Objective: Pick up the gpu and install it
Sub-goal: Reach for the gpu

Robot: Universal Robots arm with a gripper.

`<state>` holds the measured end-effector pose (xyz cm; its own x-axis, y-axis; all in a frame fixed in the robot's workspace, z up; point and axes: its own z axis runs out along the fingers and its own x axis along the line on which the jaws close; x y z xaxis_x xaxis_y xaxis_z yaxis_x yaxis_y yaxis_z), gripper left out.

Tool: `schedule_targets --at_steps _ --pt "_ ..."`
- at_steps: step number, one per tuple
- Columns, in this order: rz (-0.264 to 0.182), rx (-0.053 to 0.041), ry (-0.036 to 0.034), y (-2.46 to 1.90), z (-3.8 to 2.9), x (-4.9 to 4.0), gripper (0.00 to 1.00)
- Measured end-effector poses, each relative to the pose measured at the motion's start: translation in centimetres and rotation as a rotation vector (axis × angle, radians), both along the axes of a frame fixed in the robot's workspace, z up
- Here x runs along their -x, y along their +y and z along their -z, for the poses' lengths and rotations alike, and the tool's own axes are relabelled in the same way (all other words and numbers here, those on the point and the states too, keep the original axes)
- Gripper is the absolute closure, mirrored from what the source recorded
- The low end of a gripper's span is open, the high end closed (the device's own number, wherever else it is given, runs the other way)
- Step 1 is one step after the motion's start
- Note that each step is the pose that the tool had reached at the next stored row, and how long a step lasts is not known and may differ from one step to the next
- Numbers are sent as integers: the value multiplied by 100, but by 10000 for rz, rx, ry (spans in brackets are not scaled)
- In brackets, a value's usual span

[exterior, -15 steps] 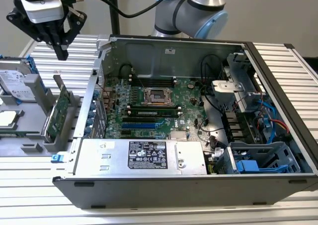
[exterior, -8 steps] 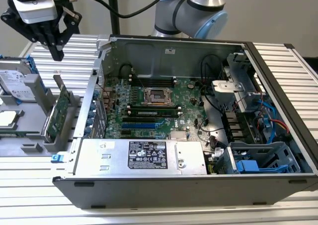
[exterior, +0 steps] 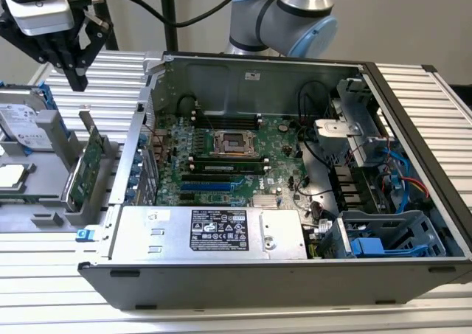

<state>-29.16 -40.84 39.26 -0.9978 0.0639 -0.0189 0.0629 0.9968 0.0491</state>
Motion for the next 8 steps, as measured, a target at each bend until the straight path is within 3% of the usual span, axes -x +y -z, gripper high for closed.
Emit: schedule_targets --at_steps 8 --pt "-12 -3 -1 -18 0 101 100"
